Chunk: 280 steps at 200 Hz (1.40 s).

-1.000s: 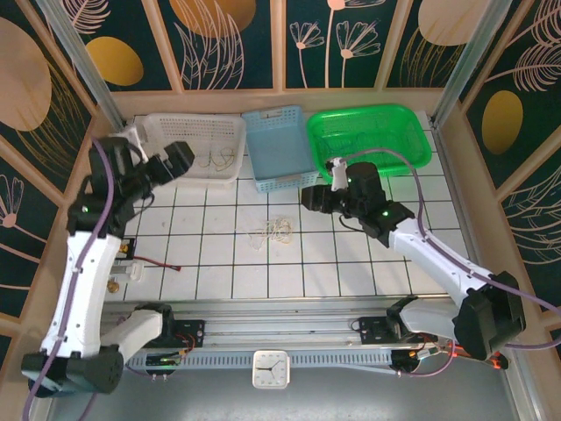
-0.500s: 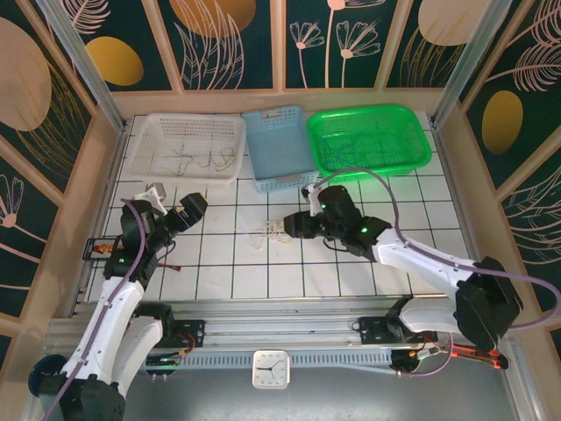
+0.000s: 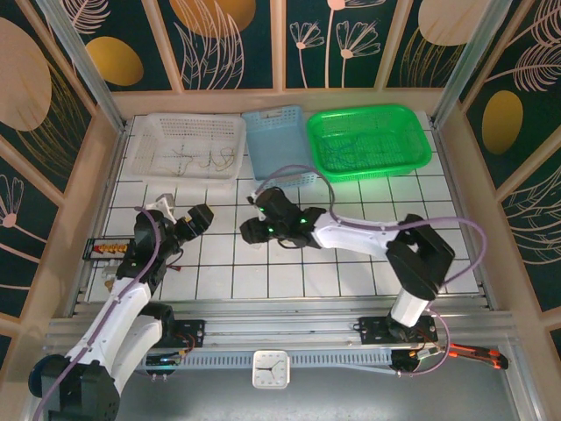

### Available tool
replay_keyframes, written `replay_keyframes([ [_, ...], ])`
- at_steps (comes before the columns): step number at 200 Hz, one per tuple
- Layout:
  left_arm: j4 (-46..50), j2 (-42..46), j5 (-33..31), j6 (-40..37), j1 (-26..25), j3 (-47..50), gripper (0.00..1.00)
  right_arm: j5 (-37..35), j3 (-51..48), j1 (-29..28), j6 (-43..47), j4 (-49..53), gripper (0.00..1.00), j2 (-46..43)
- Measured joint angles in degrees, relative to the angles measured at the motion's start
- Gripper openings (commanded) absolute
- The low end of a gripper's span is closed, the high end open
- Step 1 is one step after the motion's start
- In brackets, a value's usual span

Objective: Untangle the cables

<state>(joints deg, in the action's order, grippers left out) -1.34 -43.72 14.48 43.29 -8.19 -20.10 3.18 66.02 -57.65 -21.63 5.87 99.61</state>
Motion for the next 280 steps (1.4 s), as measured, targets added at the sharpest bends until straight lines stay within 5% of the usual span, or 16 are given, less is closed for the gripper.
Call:
replay_keyframes([
  [87, -2.4, 1.9, -8.3, 3.6, 0.0, 1.3, 0.99, -3.7, 15.2, 0.0, 7.7, 9.8, 0.46, 14.7],
  [195, -2.3, 2.5, -10.1, 5.2, 0.0, 1.3, 0.99, -6.2, 19.7, 1.2, 11.3, 15.5, 0.42, 22.4],
  [219, -2.3, 2.5, -10.1, 5.5, 0.0, 1.3, 0.99, -6.2, 21.5, 1.4, 12.2, 16.2, 0.32, 23.0],
  [252, -2.3, 2.9, -10.1, 5.5, 0.0, 1.3, 0.99, -5.6, 22.5, 1.4, 12.9, 16.7, 0.0, 23.8],
  [280, -2.3, 3.0, -10.1, 5.7, 0.0, 1.3, 0.99, -5.0, 22.5, 1.4, 12.7, 16.9, 0.0, 23.8],
])
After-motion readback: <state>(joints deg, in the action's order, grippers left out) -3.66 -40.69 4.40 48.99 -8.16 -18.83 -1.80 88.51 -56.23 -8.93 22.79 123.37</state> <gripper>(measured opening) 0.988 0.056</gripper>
